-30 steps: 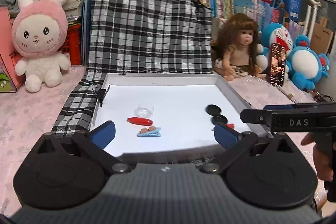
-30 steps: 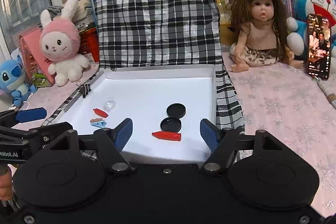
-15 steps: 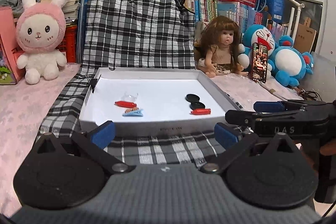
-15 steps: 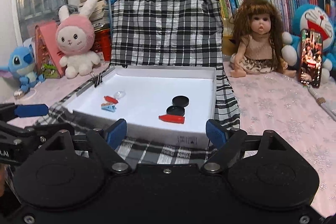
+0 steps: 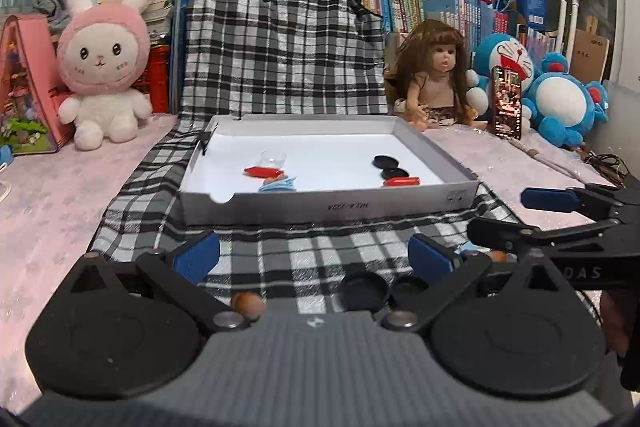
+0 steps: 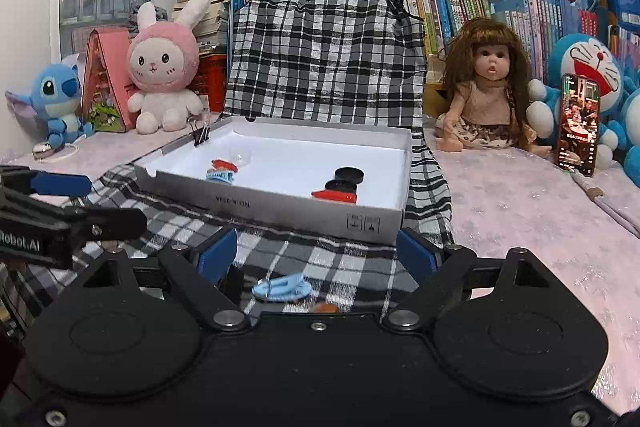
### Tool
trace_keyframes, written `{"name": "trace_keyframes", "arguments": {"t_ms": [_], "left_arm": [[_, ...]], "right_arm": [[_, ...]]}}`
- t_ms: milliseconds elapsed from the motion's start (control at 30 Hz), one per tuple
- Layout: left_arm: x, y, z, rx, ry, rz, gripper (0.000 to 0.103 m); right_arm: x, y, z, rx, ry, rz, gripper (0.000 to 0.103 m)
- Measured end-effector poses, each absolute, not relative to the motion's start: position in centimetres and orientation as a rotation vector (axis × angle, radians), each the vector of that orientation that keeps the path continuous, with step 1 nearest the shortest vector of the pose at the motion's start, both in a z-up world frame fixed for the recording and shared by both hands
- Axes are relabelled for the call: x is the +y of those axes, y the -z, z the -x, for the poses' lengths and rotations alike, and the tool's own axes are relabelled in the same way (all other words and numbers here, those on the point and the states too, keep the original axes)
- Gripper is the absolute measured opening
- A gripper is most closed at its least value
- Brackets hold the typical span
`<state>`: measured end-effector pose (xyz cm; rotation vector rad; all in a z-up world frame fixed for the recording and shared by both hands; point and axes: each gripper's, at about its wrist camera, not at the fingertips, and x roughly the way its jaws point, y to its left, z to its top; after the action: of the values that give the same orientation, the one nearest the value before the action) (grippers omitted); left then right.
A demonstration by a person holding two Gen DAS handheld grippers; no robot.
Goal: Organize rigid objects
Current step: 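Withdraw both open tools from the box toward the brown nuts on the cloth, then grasp a brown nut with the right tool while the left tool grasps another nut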
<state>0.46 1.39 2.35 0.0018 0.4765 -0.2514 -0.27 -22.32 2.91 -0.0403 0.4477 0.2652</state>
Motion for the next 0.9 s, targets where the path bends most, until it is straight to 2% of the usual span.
{"name": "trace_keyframes", "arguments": {"t_ms": [367, 433, 567, 667, 733, 900], "left_arm": [[3.3, -0.8, -0.2, 0.509, 0.172, -0.017, 0.103], [3.7, -0.5, -0.4, 0.533, 0.133, -0.022, 0.102], [4.8, -0.2, -0.5, 0.558, 0.121, 0.019, 0.094], [5.0, 0.0, -0.4, 0.564, 0.123, 0.016, 0.083], [5.0, 0.0, -0.4, 0.568, 0.128, 0.013, 0.077], [4.6, 0.2, -0.7, 0.586, 0.142, 0.013, 0.056]], "right_arm": [[-21.7, -0.9, 1.7, 0.467, -0.242, 0.139, 0.086], [-21.8, -0.7, 1.7, 0.475, -0.244, 0.14, 0.08], [-22.3, -0.5, 1.6, 0.512, -0.266, 0.107, 0.067], [-22.5, -0.3, 1.6, 0.522, -0.262, 0.101, 0.058], [-22.5, -0.2, 1.6, 0.525, -0.253, 0.105, 0.05], [-22.5, 0.0, 1.5, 0.534, -0.248, 0.096, 0.042]]}}
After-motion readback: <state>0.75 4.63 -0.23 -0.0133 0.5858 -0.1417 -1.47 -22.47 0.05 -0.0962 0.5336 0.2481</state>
